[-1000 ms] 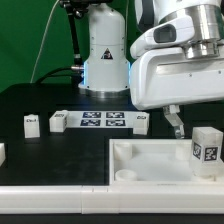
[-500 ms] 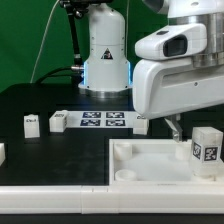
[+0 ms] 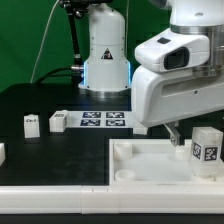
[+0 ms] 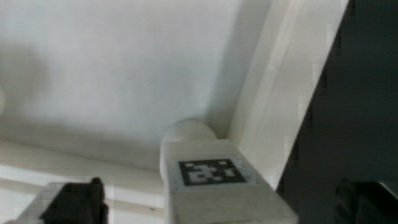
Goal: Assemble one leg
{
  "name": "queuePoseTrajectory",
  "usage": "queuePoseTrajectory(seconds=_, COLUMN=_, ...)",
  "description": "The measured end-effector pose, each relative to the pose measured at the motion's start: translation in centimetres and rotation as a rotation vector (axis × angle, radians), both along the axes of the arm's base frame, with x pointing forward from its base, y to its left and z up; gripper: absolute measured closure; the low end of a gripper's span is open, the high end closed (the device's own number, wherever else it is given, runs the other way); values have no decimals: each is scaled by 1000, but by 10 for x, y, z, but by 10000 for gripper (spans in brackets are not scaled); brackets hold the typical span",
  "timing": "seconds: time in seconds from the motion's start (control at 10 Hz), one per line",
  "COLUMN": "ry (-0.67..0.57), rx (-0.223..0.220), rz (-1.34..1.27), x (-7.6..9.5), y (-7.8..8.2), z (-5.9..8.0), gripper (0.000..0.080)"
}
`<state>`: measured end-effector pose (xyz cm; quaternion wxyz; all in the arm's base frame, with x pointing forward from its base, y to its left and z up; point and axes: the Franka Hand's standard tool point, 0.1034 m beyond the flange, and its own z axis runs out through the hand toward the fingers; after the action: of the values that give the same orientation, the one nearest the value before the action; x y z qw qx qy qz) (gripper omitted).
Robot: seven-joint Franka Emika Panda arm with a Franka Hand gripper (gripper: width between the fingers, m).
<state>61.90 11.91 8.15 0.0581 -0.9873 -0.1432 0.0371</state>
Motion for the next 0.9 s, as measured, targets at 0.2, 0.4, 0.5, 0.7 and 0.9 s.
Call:
queuePoseTrajectory(seconds=0.2, ry=-36, rx=-2, rz=-36, x=10, y=2, z=3, gripper=151)
queuePoseTrajectory(seconds=0.4, ry=-45, rx=1, rz=-21, x=16, y=0, z=9, gripper=163)
queuePoseTrajectory(seconds=0.5, ry=-43, rx=1, rz=-20, x=16, y=0, z=9, gripper=163)
queuePoseTrajectory(seconds=0.7, ry=-43, rx=1, rz=-21, x=16, y=0, z=9, gripper=512)
queuePoseTrajectory(seconds=0.9, ry=-42, rx=1, rz=-33, x=16, y=0, z=9, gripper=509)
